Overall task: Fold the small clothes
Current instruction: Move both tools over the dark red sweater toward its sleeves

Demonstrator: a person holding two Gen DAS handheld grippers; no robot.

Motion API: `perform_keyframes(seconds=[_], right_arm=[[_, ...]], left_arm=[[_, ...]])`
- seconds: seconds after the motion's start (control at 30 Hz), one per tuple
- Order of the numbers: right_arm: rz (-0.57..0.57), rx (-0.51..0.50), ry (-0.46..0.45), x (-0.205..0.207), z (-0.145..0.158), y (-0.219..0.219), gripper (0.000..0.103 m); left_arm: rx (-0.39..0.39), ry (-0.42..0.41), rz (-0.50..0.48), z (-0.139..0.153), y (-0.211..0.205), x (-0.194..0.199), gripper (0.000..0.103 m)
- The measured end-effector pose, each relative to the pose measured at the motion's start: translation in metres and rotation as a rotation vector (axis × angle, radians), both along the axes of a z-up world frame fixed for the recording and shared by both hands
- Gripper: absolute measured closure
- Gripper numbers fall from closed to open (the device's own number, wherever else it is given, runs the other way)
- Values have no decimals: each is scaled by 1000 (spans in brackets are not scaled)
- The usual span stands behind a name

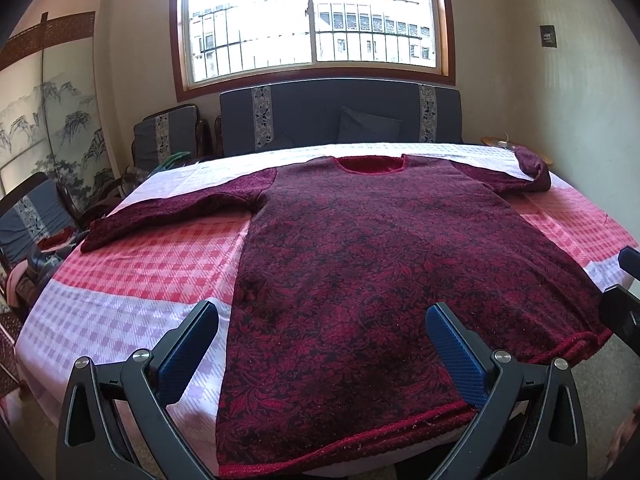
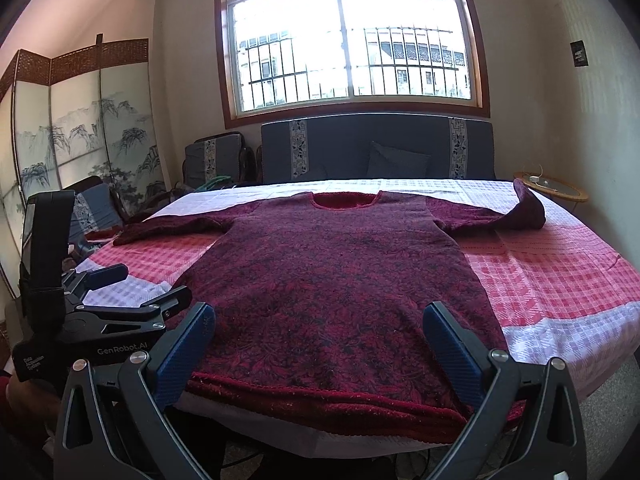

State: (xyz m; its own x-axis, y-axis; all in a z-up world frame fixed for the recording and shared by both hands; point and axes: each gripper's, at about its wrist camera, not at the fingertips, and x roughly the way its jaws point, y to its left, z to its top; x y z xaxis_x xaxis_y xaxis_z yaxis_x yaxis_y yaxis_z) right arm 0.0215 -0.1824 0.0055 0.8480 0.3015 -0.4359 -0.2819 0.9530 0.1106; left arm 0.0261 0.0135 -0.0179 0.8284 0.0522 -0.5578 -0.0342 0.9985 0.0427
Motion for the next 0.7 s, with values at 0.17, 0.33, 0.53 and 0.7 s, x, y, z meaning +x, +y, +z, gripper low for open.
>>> perform_keyframes(seconds=[0.17,0.33,0.53,0.7], right_arm=[[-1,-22,19,7,-1,6,0],[1,-32,30,21,6,9,0],[6,-42,28,44,17,13,0],[-3,-34,29,64,22,10,0]], left_arm=[[-3,14,-1,0,2,8,0],[18,-7,-4,10,1,17,0],[21,-15,-3,20,1,39,0],[21,-6,-2,24,-1,62,0]])
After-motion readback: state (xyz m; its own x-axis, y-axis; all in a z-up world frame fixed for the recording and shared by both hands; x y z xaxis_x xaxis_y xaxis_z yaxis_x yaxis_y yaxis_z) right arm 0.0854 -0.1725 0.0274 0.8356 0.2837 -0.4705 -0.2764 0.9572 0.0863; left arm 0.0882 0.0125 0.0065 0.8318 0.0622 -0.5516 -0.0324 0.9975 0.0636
